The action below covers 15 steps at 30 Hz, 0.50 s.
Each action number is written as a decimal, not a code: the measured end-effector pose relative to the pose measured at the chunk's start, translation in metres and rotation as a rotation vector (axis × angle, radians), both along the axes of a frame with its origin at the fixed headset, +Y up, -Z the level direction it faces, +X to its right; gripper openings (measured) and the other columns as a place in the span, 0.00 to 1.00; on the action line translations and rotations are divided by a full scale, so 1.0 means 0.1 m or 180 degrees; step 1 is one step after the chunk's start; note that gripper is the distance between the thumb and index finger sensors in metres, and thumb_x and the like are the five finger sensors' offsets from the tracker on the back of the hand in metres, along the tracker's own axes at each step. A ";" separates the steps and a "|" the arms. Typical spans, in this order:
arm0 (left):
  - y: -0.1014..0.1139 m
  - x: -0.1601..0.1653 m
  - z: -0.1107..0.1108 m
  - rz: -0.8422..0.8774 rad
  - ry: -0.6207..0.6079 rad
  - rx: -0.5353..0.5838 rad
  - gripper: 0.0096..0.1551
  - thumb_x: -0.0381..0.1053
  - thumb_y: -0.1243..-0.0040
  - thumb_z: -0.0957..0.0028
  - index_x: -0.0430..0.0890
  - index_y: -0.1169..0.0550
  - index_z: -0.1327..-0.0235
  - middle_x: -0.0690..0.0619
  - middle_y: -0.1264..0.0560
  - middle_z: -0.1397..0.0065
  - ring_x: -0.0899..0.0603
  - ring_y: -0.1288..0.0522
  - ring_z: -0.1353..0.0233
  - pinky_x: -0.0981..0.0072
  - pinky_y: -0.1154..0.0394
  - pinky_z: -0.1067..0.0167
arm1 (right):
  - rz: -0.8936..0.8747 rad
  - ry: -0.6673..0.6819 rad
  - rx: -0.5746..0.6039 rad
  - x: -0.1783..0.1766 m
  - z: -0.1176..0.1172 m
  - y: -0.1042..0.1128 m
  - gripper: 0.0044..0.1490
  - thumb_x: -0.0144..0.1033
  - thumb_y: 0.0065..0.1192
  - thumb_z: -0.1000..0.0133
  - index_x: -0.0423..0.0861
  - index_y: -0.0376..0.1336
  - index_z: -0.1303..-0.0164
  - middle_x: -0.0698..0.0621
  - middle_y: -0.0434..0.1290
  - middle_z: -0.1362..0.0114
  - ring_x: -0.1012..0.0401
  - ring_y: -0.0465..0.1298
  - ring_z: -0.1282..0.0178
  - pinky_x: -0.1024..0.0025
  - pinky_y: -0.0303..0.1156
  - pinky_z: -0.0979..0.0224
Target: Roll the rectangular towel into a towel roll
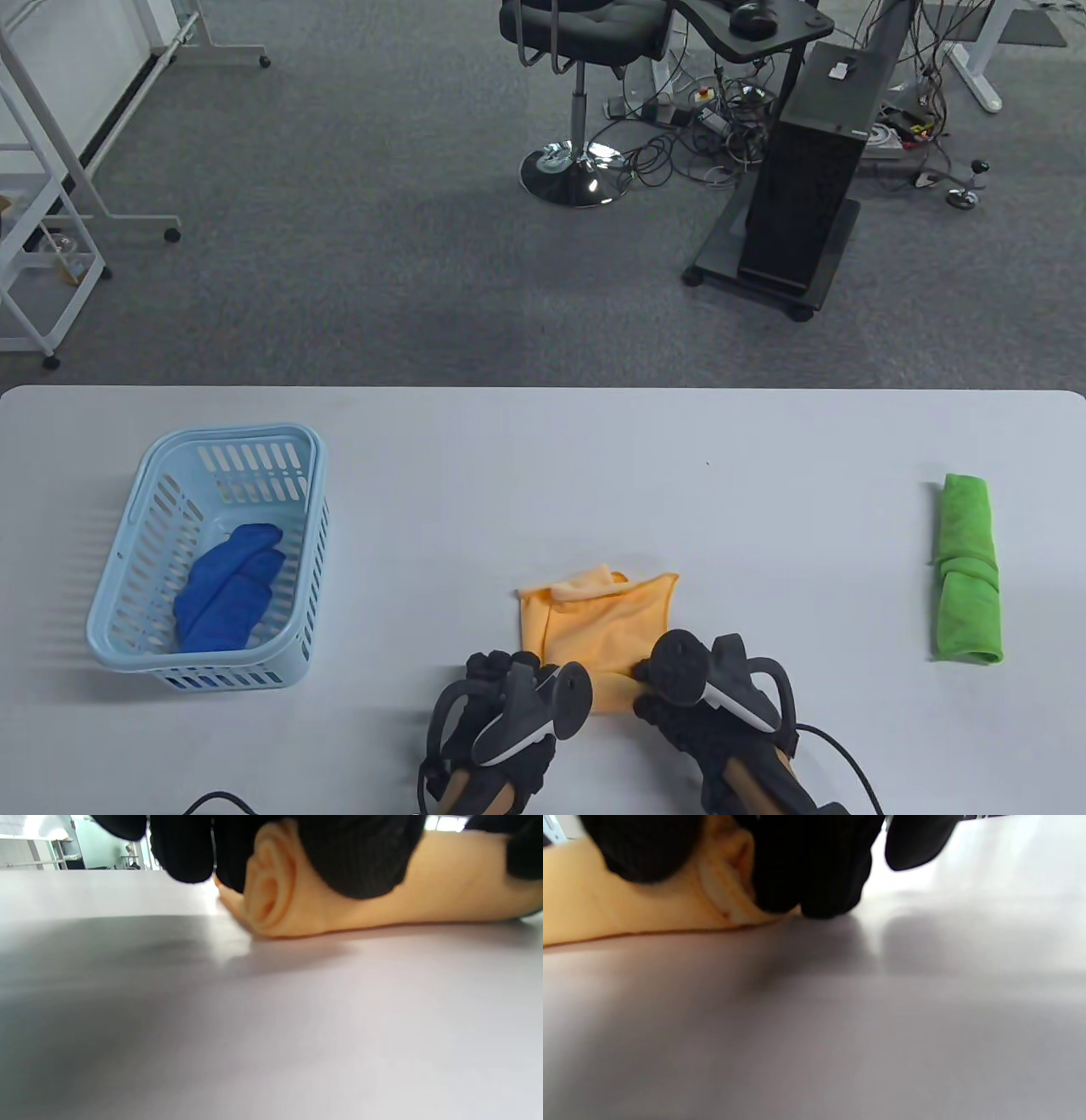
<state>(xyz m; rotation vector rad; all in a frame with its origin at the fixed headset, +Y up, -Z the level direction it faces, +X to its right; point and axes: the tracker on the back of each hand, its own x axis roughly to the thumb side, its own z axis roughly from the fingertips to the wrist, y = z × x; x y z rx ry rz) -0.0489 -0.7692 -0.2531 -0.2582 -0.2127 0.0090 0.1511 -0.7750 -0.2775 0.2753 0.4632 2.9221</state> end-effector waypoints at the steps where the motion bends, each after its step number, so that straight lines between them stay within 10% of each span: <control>1: 0.01 -0.02 0.00 0.0062 0.0021 -0.0034 0.34 0.58 0.41 0.57 0.47 0.21 0.36 0.44 0.25 0.35 0.33 0.33 0.30 0.31 0.43 0.30 | -0.0049 -0.0014 -0.0029 0.02 0.00 0.00 0.40 0.52 0.57 0.60 0.49 0.69 0.37 0.49 0.71 0.37 0.52 0.74 0.40 0.40 0.60 0.26; 10: 0.00 -0.09 -0.04 0.0263 0.0211 -0.0016 0.33 0.62 0.47 0.56 0.47 0.11 0.51 0.44 0.19 0.43 0.33 0.30 0.32 0.30 0.41 0.31 | -0.0229 0.0031 0.0433 0.05 0.04 0.10 0.38 0.46 0.65 0.61 0.59 0.61 0.36 0.50 0.59 0.27 0.52 0.65 0.28 0.40 0.55 0.23; 13: 0.01 -0.08 -0.04 0.0133 0.0242 0.0047 0.36 0.62 0.43 0.57 0.61 0.32 0.31 0.44 0.36 0.28 0.33 0.39 0.28 0.31 0.47 0.29 | -0.0448 0.0080 0.0456 0.01 0.05 0.14 0.32 0.41 0.69 0.61 0.55 0.66 0.44 0.50 0.61 0.29 0.51 0.66 0.28 0.41 0.57 0.24; 15: 0.05 -0.05 -0.03 0.0241 0.0195 0.0133 0.33 0.59 0.39 0.57 0.62 0.34 0.36 0.45 0.42 0.27 0.33 0.42 0.28 0.31 0.50 0.29 | -0.0121 0.0148 0.0383 -0.01 0.05 0.08 0.31 0.43 0.67 0.61 0.54 0.68 0.45 0.49 0.63 0.30 0.51 0.68 0.29 0.41 0.59 0.24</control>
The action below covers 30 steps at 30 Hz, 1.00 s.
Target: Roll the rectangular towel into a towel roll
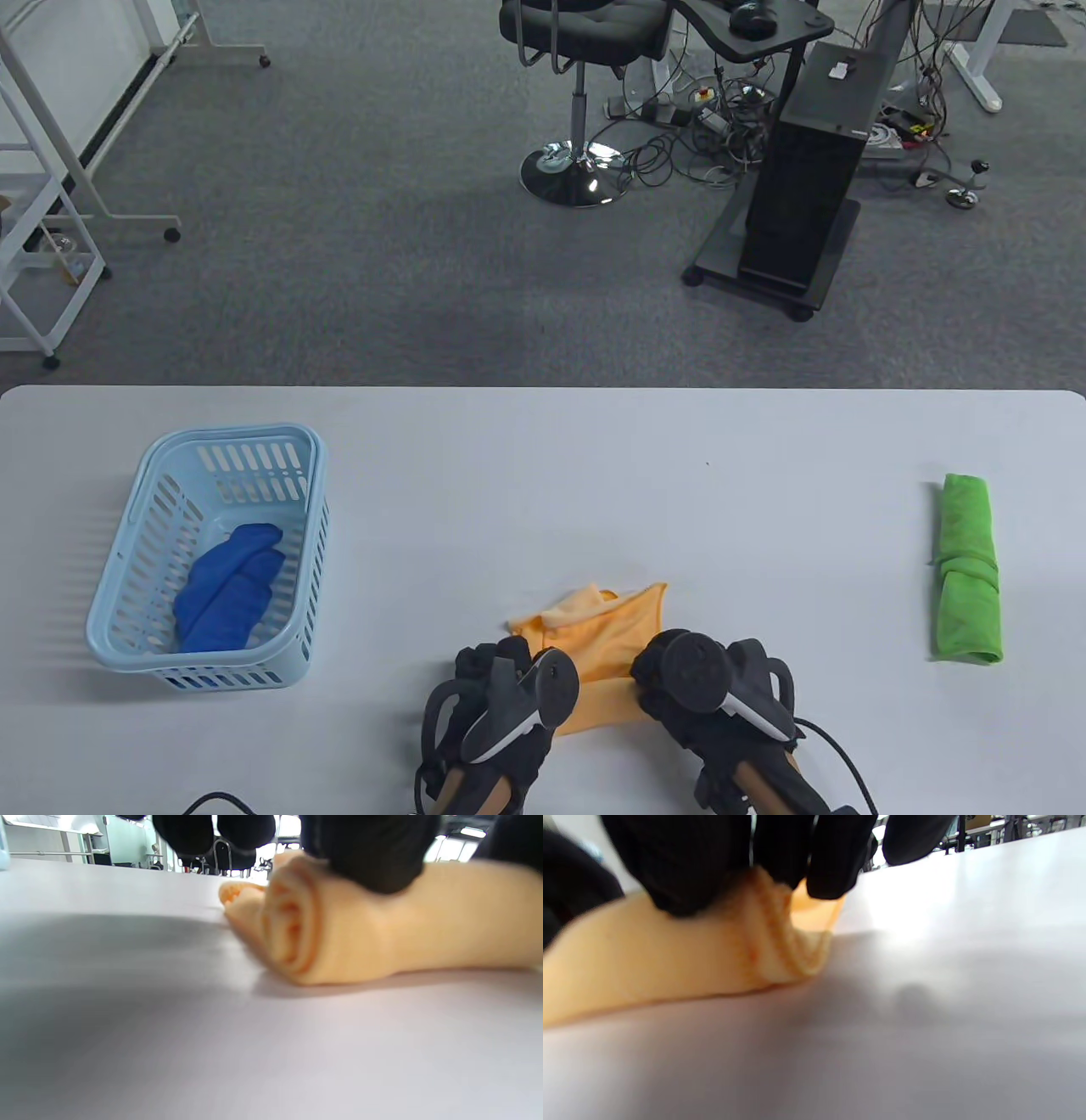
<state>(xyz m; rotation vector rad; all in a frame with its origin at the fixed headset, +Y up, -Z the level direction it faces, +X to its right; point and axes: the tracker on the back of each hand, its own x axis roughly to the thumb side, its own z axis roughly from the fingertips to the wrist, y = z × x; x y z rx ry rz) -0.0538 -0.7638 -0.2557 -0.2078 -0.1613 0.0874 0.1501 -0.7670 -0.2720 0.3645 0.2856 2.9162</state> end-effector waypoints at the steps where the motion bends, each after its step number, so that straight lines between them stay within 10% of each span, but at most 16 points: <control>1: 0.02 0.02 0.01 -0.0019 -0.0028 0.0090 0.30 0.57 0.38 0.56 0.60 0.31 0.39 0.45 0.41 0.28 0.34 0.42 0.29 0.32 0.50 0.29 | 0.0144 -0.0004 -0.0016 0.00 0.00 -0.03 0.32 0.46 0.63 0.59 0.56 0.68 0.42 0.49 0.64 0.30 0.51 0.69 0.29 0.41 0.60 0.25; 4: 0.08 0.08 0.07 -0.0158 -0.0183 0.0487 0.23 0.55 0.38 0.56 0.56 0.22 0.46 0.46 0.36 0.30 0.35 0.37 0.31 0.32 0.46 0.30 | -0.0023 -0.0138 -0.0304 0.04 -0.02 -0.06 0.37 0.50 0.60 0.59 0.56 0.66 0.36 0.47 0.63 0.27 0.49 0.67 0.27 0.41 0.59 0.25; 12: -0.06 0.10 0.07 -0.0440 -0.0378 -0.0139 0.48 0.65 0.35 0.63 0.53 0.33 0.26 0.44 0.40 0.23 0.32 0.41 0.28 0.31 0.48 0.29 | 0.0233 -0.0114 -0.0510 0.03 -0.03 -0.10 0.51 0.51 0.68 0.62 0.52 0.58 0.26 0.47 0.60 0.25 0.48 0.63 0.25 0.39 0.56 0.23; 20: -0.07 0.06 0.03 -0.0107 -0.0263 -0.0137 0.33 0.53 0.37 0.56 0.51 0.27 0.34 0.48 0.31 0.24 0.32 0.39 0.24 0.32 0.44 0.29 | 0.0088 -0.0051 -0.0363 0.00 -0.05 -0.08 0.39 0.48 0.55 0.58 0.48 0.67 0.35 0.48 0.69 0.33 0.50 0.70 0.33 0.39 0.58 0.25; 26: -0.01 -0.09 -0.01 0.0287 -0.0028 -0.0181 0.29 0.53 0.43 0.56 0.52 0.19 0.39 0.47 0.14 0.42 0.33 0.29 0.29 0.32 0.40 0.31 | 0.0248 -0.0118 -0.0382 0.03 -0.06 -0.05 0.39 0.56 0.50 0.58 0.49 0.72 0.43 0.49 0.70 0.34 0.49 0.68 0.29 0.38 0.57 0.24; 30: -0.01 -0.13 -0.05 0.0304 0.0283 -0.0370 0.34 0.54 0.43 0.55 0.55 0.29 0.30 0.48 0.12 0.49 0.36 0.24 0.34 0.34 0.35 0.33 | -0.0098 -0.0223 -0.0158 0.05 -0.07 -0.01 0.45 0.50 0.60 0.58 0.57 0.55 0.26 0.47 0.56 0.24 0.48 0.61 0.23 0.39 0.54 0.23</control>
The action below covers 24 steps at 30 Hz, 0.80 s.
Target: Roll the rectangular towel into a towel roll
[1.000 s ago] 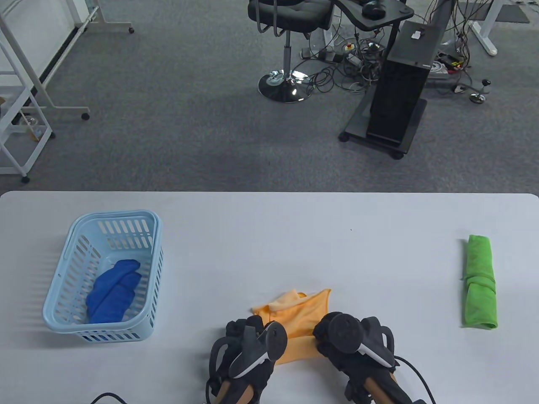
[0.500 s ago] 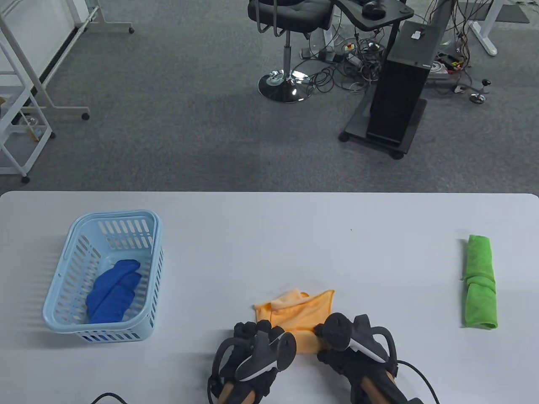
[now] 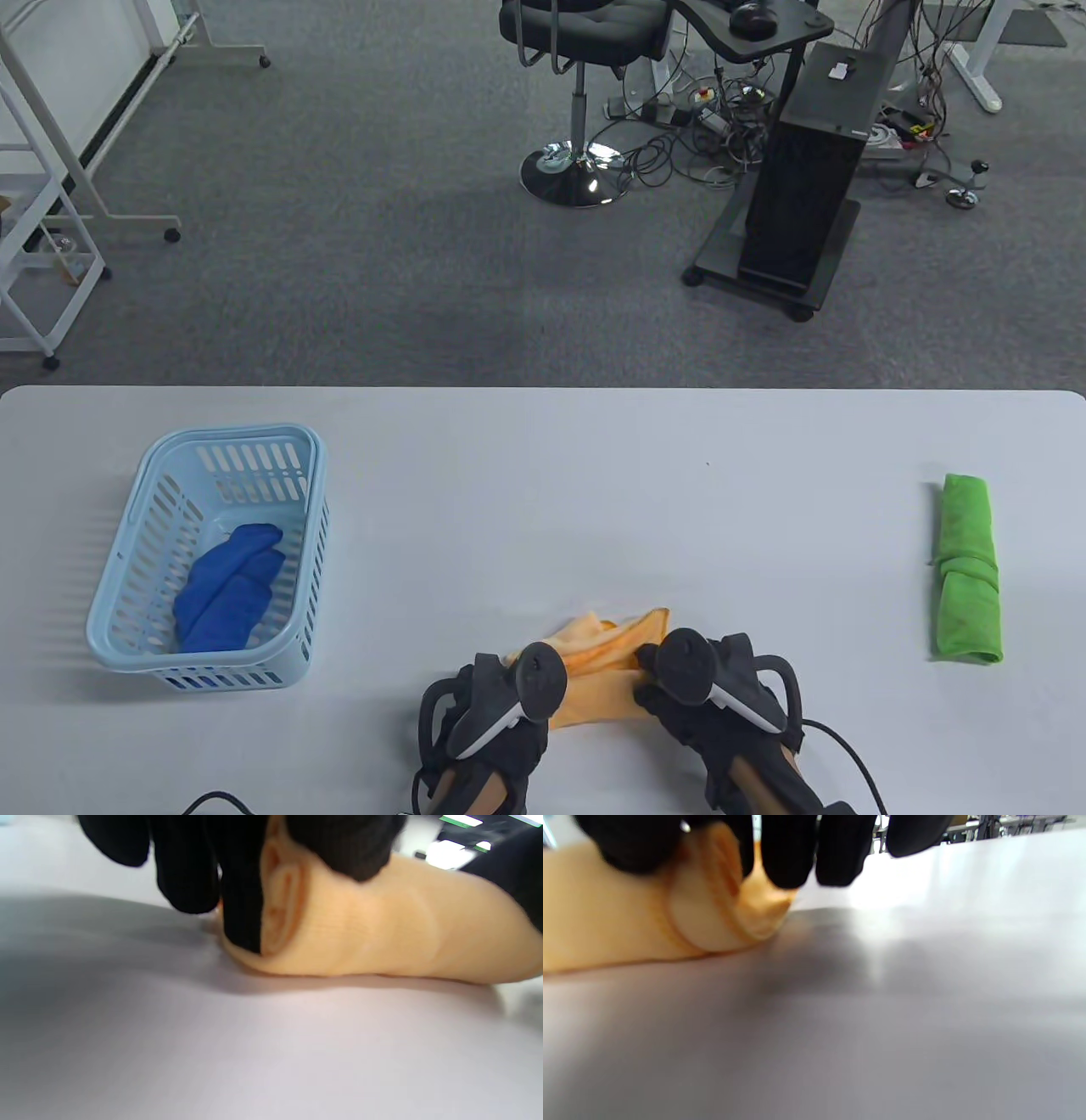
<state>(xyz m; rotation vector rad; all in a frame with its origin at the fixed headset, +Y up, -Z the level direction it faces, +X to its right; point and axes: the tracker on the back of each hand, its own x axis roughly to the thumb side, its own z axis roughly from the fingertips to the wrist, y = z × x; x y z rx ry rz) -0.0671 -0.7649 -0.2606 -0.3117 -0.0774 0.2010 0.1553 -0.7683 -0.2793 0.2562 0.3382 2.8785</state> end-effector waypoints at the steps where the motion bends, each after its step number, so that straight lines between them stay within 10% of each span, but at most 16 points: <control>1: 0.00 0.00 0.00 -0.0006 0.0030 0.0042 0.33 0.54 0.42 0.55 0.55 0.28 0.32 0.48 0.12 0.50 0.36 0.24 0.34 0.34 0.35 0.33 | -0.0140 0.0010 0.0057 -0.01 0.01 0.02 0.44 0.47 0.61 0.58 0.58 0.54 0.28 0.48 0.54 0.24 0.48 0.59 0.22 0.39 0.52 0.22; 13: 0.12 0.08 0.09 -0.0105 -0.0220 0.0757 0.27 0.53 0.43 0.52 0.63 0.32 0.36 0.45 0.40 0.27 0.32 0.44 0.25 0.32 0.50 0.29 | 0.0420 0.0006 -0.0095 -0.13 0.04 -0.11 0.46 0.52 0.61 0.59 0.55 0.57 0.27 0.46 0.58 0.24 0.45 0.59 0.22 0.38 0.53 0.23; 24: -0.06 0.11 0.05 -0.0309 -0.0623 0.0052 0.48 0.62 0.36 0.59 0.58 0.40 0.23 0.48 0.46 0.16 0.29 0.48 0.20 0.29 0.51 0.28 | 0.0047 0.0153 -0.0253 -0.08 0.03 -0.12 0.38 0.50 0.48 0.57 0.51 0.64 0.36 0.47 0.57 0.24 0.47 0.57 0.21 0.39 0.53 0.23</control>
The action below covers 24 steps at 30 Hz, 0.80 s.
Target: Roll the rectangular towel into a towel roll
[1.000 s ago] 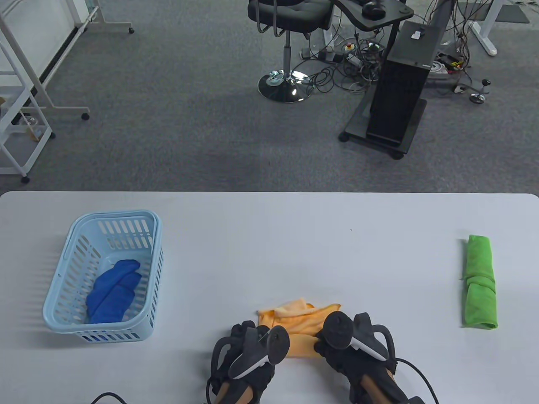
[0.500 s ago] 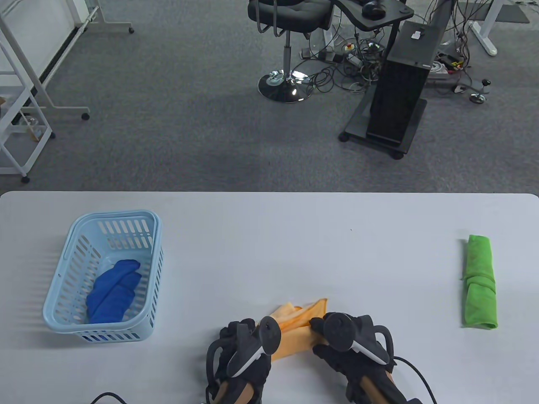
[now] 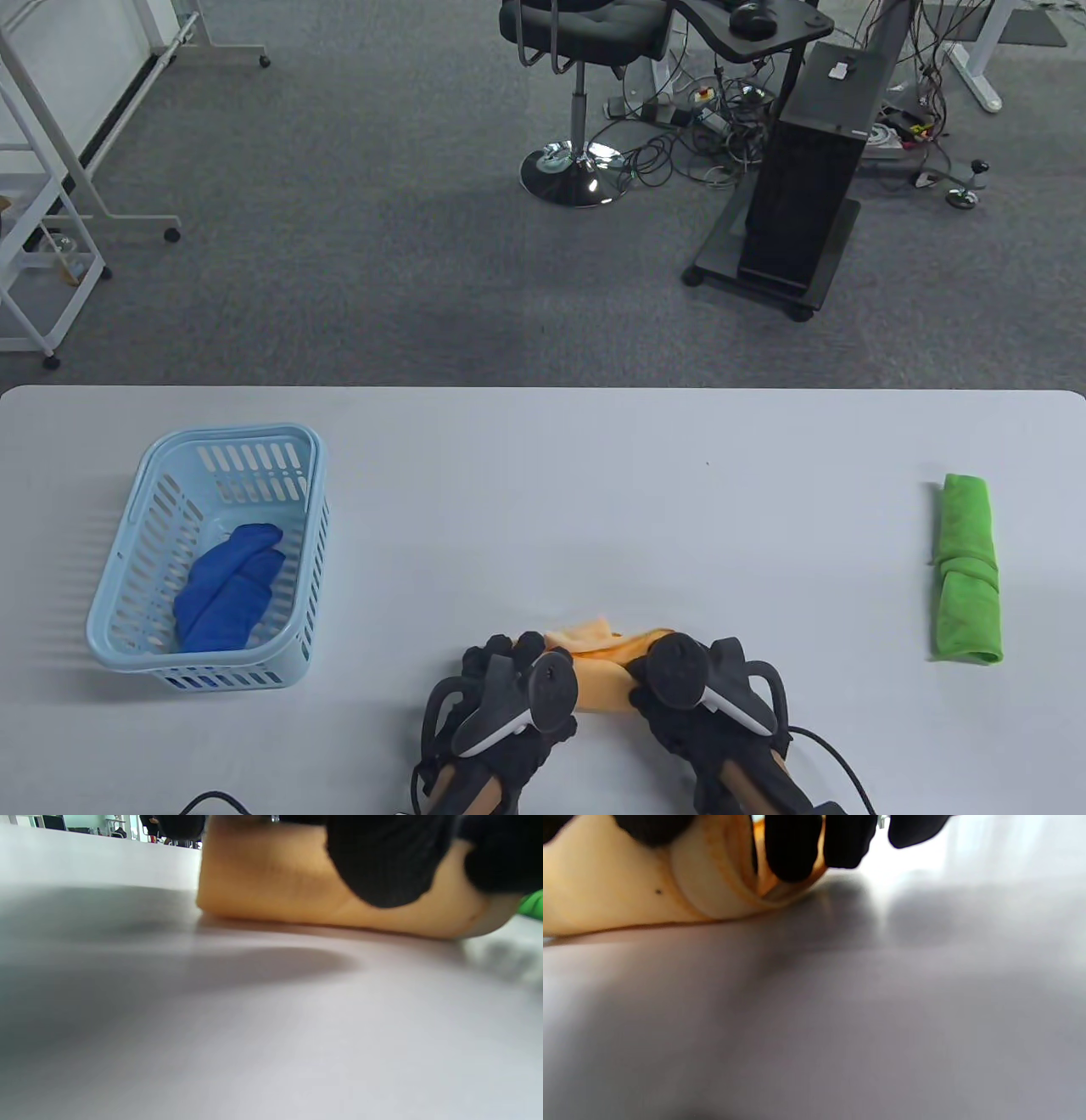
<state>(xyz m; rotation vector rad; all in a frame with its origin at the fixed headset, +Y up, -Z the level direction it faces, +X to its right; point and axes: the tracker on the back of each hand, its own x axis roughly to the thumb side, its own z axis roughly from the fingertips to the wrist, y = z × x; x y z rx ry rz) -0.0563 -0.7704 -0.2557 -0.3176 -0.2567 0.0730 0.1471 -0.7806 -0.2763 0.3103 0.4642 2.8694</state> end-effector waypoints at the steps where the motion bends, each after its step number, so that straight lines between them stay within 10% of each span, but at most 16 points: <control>1: -0.01 0.01 0.00 -0.0040 -0.0008 0.0020 0.48 0.61 0.35 0.59 0.58 0.41 0.24 0.49 0.46 0.16 0.30 0.47 0.20 0.29 0.51 0.28 | -0.0049 0.0007 -0.0073 0.01 0.00 0.01 0.38 0.50 0.48 0.57 0.50 0.65 0.37 0.47 0.57 0.25 0.46 0.57 0.21 0.38 0.52 0.23; 19: 0.08 -0.06 -0.02 0.0473 -0.0055 0.0072 0.32 0.54 0.46 0.59 0.52 0.21 0.39 0.45 0.12 0.48 0.37 0.25 0.31 0.32 0.40 0.31 | 0.0087 0.0205 0.0123 -0.06 0.10 0.06 0.45 0.51 0.61 0.62 0.53 0.59 0.30 0.50 0.65 0.31 0.51 0.66 0.28 0.43 0.58 0.24; 24: 0.23 -0.08 0.04 0.0415 -0.0013 0.0589 0.34 0.53 0.43 0.54 0.62 0.34 0.31 0.44 0.31 0.25 0.32 0.38 0.23 0.30 0.46 0.29 | 0.0059 0.0212 -0.0039 -0.12 0.11 0.06 0.40 0.51 0.53 0.59 0.51 0.64 0.34 0.49 0.67 0.35 0.51 0.68 0.33 0.42 0.59 0.25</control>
